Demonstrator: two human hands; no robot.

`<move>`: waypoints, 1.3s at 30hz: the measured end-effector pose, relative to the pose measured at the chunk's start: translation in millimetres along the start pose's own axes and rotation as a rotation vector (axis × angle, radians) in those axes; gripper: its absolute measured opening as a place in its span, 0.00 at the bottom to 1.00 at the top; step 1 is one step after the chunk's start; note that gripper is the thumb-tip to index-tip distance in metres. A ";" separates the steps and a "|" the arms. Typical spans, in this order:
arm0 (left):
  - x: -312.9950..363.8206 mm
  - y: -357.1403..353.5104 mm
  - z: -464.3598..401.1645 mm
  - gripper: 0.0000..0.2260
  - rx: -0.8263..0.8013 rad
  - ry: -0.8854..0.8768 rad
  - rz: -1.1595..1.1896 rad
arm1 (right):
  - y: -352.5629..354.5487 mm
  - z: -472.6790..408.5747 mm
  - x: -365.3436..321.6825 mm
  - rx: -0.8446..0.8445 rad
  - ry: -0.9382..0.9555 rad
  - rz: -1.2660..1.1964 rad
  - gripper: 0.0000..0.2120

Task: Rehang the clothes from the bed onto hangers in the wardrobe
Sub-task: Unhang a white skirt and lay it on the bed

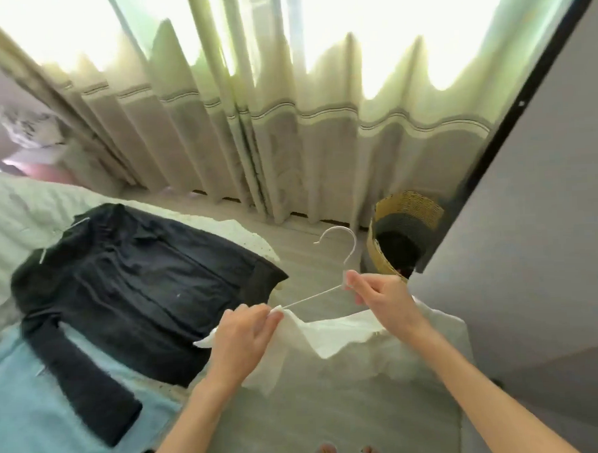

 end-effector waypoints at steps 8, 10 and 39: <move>-61.8 74.8 62.7 0.22 0.342 0.578 0.020 | -73.7 -62.3 -34.4 -0.038 0.450 0.425 0.17; -70.6 84.2 88.5 0.25 0.405 0.749 0.027 | -88.2 -67.5 -33.7 -0.203 0.472 0.430 0.18; -243.9 153.7 73.8 0.12 0.579 1.114 0.177 | -310.4 -183.4 -114.3 -0.465 0.887 0.582 0.13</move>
Point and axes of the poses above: each hand's wrist, its own z-axis away from the middle knuckle, its own y-axis out of the back of the hand, x = y × z, the point moved 3 cm from there along -z, towards the middle knuckle, and after that the axes turned 8 degrees about y, right-handed, at the moved point
